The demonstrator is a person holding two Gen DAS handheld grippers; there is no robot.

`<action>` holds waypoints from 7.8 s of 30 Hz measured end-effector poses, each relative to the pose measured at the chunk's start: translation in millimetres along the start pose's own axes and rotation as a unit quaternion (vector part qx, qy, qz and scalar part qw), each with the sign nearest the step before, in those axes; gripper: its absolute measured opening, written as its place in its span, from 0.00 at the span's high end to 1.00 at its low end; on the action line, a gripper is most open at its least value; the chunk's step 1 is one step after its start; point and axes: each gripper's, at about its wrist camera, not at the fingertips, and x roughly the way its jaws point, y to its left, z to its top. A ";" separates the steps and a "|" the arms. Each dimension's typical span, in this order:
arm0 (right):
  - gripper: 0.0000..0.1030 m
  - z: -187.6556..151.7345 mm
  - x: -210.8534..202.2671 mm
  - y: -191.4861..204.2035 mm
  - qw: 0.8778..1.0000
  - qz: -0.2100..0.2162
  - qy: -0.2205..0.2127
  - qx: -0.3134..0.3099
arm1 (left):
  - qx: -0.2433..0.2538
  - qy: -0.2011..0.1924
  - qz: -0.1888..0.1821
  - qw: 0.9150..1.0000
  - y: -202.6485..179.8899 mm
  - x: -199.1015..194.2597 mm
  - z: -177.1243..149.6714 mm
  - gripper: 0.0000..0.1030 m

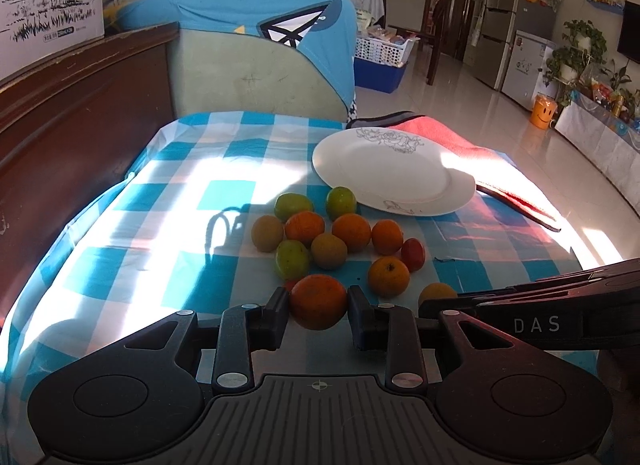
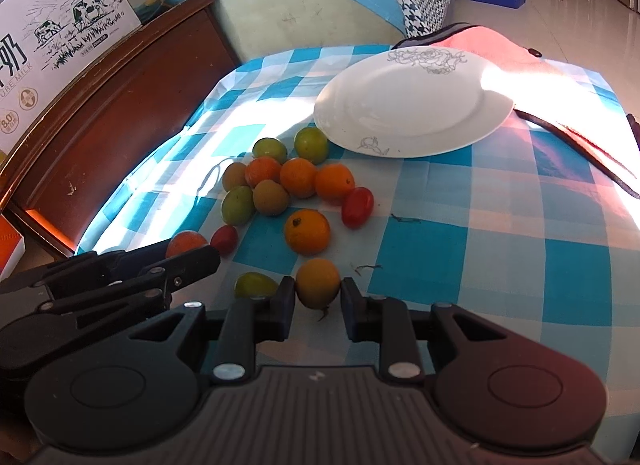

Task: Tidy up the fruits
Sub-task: 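Carry both fruits onto the white plate and open both grippers, then grasp a green plum with the left gripper while the right gripper approaches a tangerine, then grasp the tangerine with the right gripper, carry both fruits onto the plate, release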

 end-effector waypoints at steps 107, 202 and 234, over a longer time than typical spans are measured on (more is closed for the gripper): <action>0.70 51.5 22.2 -2.9 0.994 0.063 0.051 -0.071 | 0.065 0.092 -0.066 0.991 -8.6 17.0 14.1 0.42; 0.70 109.7 -11.1 -58.3 0.999 -0.014 -0.042 0.030 | -0.008 -0.002 -0.055 0.998 -7.1 69.4 97.4 0.69; 0.67 113.2 24.2 -86.0 0.991 -0.058 -0.037 0.113 | 0.001 0.019 -0.047 0.999 -19.5 112.4 116.0 0.36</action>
